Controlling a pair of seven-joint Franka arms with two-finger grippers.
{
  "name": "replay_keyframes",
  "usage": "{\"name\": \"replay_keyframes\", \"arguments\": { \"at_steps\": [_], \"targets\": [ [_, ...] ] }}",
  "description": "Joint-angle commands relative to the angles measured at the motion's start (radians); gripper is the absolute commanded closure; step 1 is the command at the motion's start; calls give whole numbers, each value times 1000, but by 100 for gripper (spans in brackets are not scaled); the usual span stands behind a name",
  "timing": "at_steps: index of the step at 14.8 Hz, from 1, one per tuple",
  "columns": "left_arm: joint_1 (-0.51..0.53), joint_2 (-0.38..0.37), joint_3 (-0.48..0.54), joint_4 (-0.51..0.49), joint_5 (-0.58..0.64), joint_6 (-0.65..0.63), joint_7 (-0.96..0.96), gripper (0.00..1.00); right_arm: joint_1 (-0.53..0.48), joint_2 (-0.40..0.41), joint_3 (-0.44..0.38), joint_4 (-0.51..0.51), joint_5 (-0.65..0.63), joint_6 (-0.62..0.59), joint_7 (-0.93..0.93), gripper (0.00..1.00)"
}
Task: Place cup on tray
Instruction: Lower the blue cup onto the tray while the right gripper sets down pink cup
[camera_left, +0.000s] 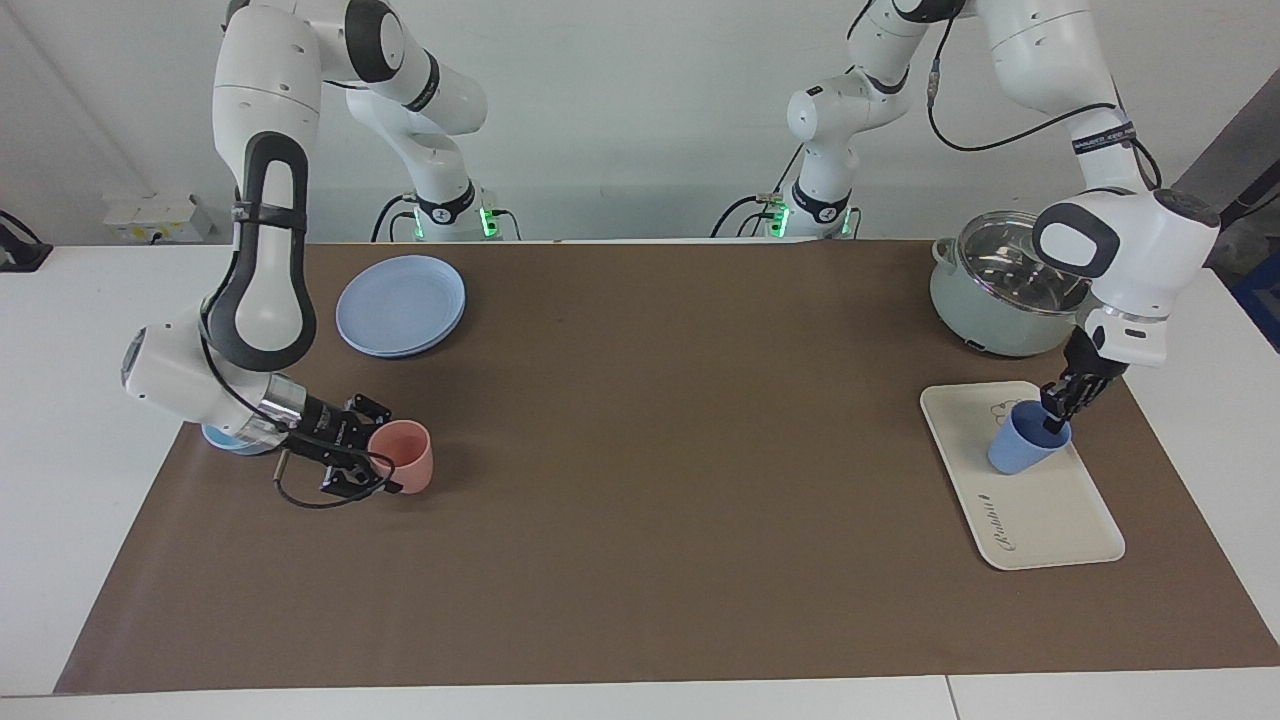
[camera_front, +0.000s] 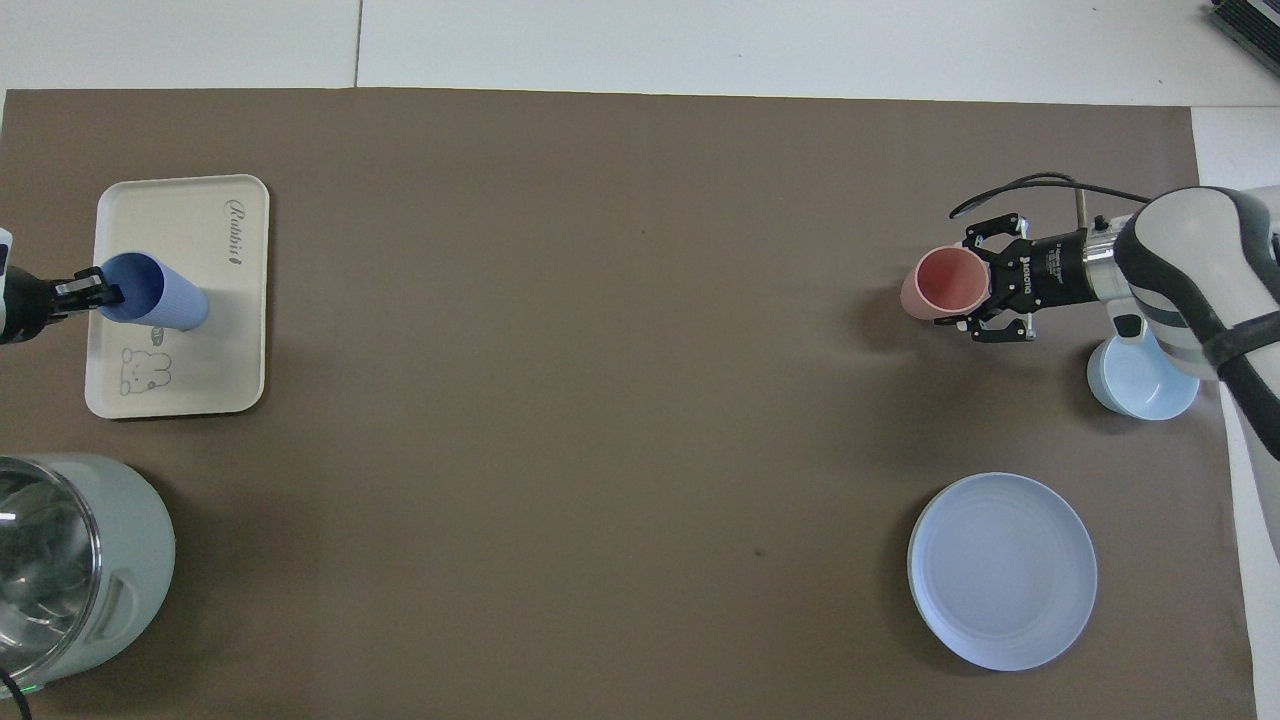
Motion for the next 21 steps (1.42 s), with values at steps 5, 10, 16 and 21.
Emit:
{"name": "replay_keyframes", "arguments": {
  "at_steps": [5, 10, 16, 21],
  "targets": [
    [-5, -166, -11, 197, 59, -455, 37, 0, -51, 0, 6, -59, 31, 25, -44, 71],
    [-115, -284, -28, 256, 181, -699, 37, 0, -53, -20, 0, -76, 9, 123, -66, 2],
    [-284, -313, -34, 248, 234, -838, 34, 0, -48, -123, 0, -77, -311, 120, -332, 2],
    [-275, -203, -34, 522, 190, -1023, 33, 0, -25, -239, 3, -88, -432, -2, -726, 1]
  ]
}}
